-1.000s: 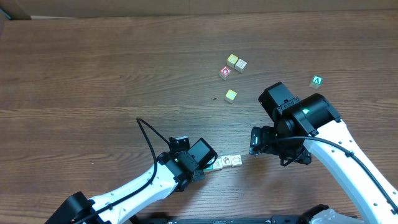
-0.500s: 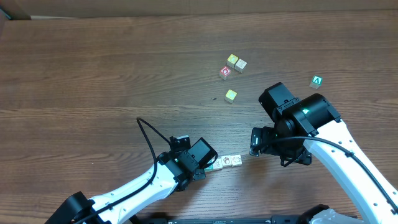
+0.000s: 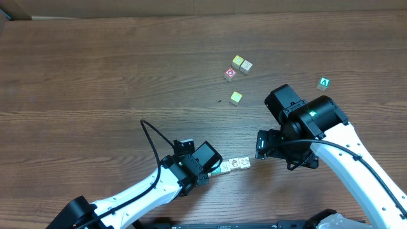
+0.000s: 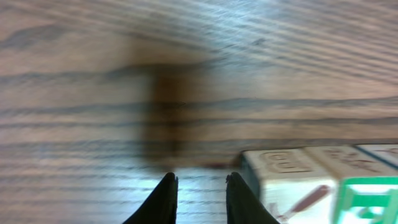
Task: Flip 5 blocks
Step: 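Open the left gripper and hold it beside the row, then move the right gripper down over the block row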
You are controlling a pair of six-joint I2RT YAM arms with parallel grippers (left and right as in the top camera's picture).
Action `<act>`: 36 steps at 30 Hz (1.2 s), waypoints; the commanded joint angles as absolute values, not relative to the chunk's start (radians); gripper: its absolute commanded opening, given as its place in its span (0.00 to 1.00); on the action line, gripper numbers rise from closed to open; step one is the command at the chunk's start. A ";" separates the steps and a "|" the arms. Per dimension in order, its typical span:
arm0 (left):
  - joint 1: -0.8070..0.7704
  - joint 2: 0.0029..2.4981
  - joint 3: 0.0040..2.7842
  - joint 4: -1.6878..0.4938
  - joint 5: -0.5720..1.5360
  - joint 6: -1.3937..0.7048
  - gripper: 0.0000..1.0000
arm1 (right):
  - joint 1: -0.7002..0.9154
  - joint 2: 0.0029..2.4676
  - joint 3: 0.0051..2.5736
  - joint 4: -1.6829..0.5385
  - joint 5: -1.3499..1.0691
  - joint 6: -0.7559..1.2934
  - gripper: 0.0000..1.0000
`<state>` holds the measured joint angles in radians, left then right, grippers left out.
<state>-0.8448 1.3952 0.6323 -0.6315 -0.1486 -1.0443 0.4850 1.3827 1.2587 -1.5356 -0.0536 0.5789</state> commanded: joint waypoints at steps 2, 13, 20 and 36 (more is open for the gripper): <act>-0.831 1.402 0.624 -0.658 -0.198 -1.089 0.18 | 0.482 1.361 1.283 -1.513 -0.057 0.574 1.00; -0.768 1.349 0.637 -0.702 -0.199 -1.069 0.05 | 0.484 1.375 1.182 -1.292 -0.081 0.574 0.33; -0.723 1.255 0.650 -0.722 -0.198 -1.001 0.04 | 0.484 1.395 1.046 -1.132 -0.151 0.540 0.13; -0.702 1.232 0.650 -0.733 -0.156 -0.983 0.04 | 0.496 1.409 0.814 -0.680 -0.268 0.515 0.09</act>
<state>-0.7086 1.2469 0.6327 -0.7334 -0.1604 -1.0012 0.4858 1.4017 0.8341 -0.7200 -0.2359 0.5236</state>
